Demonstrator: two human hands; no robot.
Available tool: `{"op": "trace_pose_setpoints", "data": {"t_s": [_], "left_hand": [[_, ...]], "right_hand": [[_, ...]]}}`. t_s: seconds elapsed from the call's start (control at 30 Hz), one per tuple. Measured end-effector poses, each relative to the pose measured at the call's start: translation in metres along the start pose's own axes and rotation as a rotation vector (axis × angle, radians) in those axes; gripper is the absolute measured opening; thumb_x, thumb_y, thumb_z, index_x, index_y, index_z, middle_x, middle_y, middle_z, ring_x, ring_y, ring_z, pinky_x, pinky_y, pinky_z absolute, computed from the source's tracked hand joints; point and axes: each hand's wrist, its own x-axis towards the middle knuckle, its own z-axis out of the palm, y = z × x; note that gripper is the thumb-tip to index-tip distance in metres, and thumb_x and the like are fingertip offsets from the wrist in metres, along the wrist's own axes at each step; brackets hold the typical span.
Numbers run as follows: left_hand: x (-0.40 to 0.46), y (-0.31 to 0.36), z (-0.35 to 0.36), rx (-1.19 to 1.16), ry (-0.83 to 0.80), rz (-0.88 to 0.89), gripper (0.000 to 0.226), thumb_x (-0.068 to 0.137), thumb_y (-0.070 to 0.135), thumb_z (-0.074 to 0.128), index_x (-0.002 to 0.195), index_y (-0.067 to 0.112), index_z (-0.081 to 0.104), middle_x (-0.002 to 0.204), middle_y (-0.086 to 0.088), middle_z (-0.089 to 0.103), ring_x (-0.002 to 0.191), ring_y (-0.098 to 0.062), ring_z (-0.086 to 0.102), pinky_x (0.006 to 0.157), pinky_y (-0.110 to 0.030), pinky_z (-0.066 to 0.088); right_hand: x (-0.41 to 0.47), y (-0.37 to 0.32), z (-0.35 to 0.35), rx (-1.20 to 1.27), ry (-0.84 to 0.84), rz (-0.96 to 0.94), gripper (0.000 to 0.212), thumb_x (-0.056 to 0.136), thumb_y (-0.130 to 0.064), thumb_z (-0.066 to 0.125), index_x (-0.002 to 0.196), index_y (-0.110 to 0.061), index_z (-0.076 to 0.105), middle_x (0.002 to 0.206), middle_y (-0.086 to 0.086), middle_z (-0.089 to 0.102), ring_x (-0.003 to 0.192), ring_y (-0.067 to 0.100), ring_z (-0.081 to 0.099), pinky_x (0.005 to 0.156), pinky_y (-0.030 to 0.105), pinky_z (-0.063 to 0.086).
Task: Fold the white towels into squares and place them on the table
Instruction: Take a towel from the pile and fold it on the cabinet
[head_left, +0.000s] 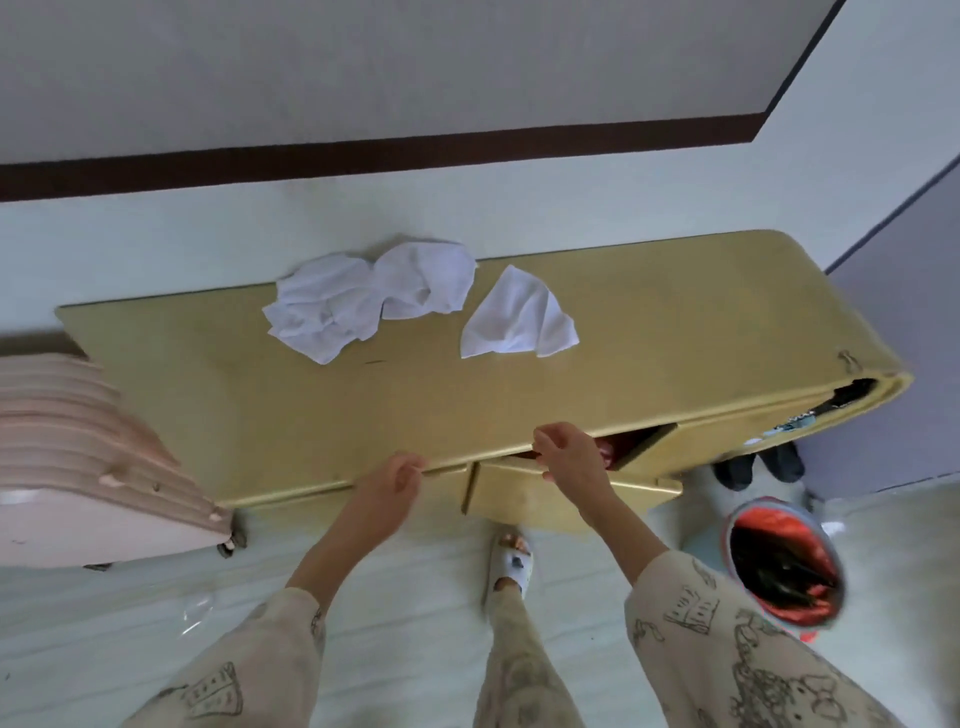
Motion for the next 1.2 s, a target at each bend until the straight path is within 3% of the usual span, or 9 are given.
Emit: {"op": "trace_pose_setpoints", "data": {"t_s": [0.13,0.3,0.43,0.57,0.7,0.8,0.93,1.03,1.2], "left_hand": [[0.081,0.045,0.025,0.051,-0.018,-0.086,0.024,0.093,0.011,0.049,0.115,0.006,0.059,0.111,-0.008,0.062,0.088,-0.014,0.054,0.075,-0.015,0.033],[0.156,0.073,0.047,0.143,-0.059,-0.106,0.032,0.092,0.007,0.043,0.123,0.008,0.051,0.127,-0.009,0.048,0.114,-0.022,0.048,0.093,-0.025,0.034],[0.2,0.086,0.063,0.307,0.005,-0.011,0.036,0.089,0.008,0.035,0.122,0.009,0.049,0.125,-0.006,0.045,0.114,-0.025,0.043,0.096,-0.031,0.035],[0.244,0.091,0.08,0.407,0.053,0.086,0.047,0.085,0.004,0.046,0.131,0.013,0.044,0.134,-0.003,0.044,0.122,-0.023,0.04,0.1,-0.035,0.033],[0.273,0.085,0.093,0.532,0.019,0.084,0.038,0.09,0.012,0.044,0.127,0.019,0.046,0.122,0.003,0.052,0.112,-0.018,0.046,0.092,-0.029,0.032],[0.272,0.077,0.086,0.49,0.05,0.077,0.021,0.092,0.011,0.045,0.109,0.015,0.058,0.106,0.001,0.06,0.1,-0.02,0.055,0.086,-0.029,0.033],[0.254,0.059,0.054,0.415,0.107,-0.02,0.013,0.09,0.007,0.049,0.099,0.01,0.057,0.1,-0.005,0.064,0.094,-0.025,0.059,0.085,-0.034,0.039],[0.239,0.044,0.033,0.457,0.053,-0.06,0.019,0.09,0.005,0.048,0.104,0.012,0.059,0.109,-0.004,0.062,0.107,-0.025,0.054,0.088,-0.033,0.034],[0.236,0.062,0.035,0.762,-0.181,-0.079,0.036,0.091,0.017,0.041,0.124,0.025,0.052,0.129,0.0,0.043,0.122,-0.02,0.037,0.101,-0.036,0.027]], "right_hand": [[0.094,-0.012,-0.038,-0.282,0.03,-0.058,0.024,0.092,-0.015,0.051,0.113,-0.008,0.061,0.106,0.006,0.064,0.101,0.023,0.059,0.079,0.023,0.038],[0.177,-0.017,-0.057,-0.653,0.069,-0.264,0.035,0.083,-0.006,0.058,0.119,-0.009,0.057,0.113,0.01,0.056,0.104,0.03,0.052,0.082,0.036,0.043],[0.224,-0.009,-0.047,-0.942,0.118,-0.429,0.052,0.045,-0.009,0.084,0.093,-0.013,0.067,0.09,0.008,0.062,0.074,0.029,0.06,0.053,0.033,0.045],[0.257,0.004,-0.032,-1.014,0.112,-0.442,0.045,0.04,-0.017,0.09,0.08,-0.016,0.068,0.084,0.006,0.063,0.071,0.026,0.06,0.055,0.032,0.045],[0.274,0.01,-0.032,-0.805,0.186,-0.48,0.013,0.067,-0.011,0.078,0.068,-0.014,0.066,0.072,0.004,0.06,0.068,0.026,0.055,0.06,0.03,0.038],[0.281,-0.003,-0.052,-0.215,0.15,-0.079,0.03,0.092,-0.017,0.052,0.064,-0.008,0.05,0.061,0.002,0.047,0.062,0.02,0.039,0.057,0.03,0.03],[0.293,-0.013,-0.091,0.324,0.309,0.268,0.028,0.093,-0.016,0.049,0.074,0.004,0.053,0.069,0.007,0.047,0.065,0.019,0.043,0.06,0.032,0.041],[0.283,-0.023,-0.104,0.36,0.232,0.319,0.013,0.091,-0.009,0.051,0.082,-0.003,0.06,0.076,0.008,0.057,0.065,0.018,0.053,0.057,0.027,0.046],[0.251,-0.018,-0.101,0.205,0.129,0.312,0.013,0.09,-0.007,0.051,0.093,-0.002,0.062,0.08,0.009,0.061,0.072,0.022,0.056,0.057,0.026,0.048]]}}
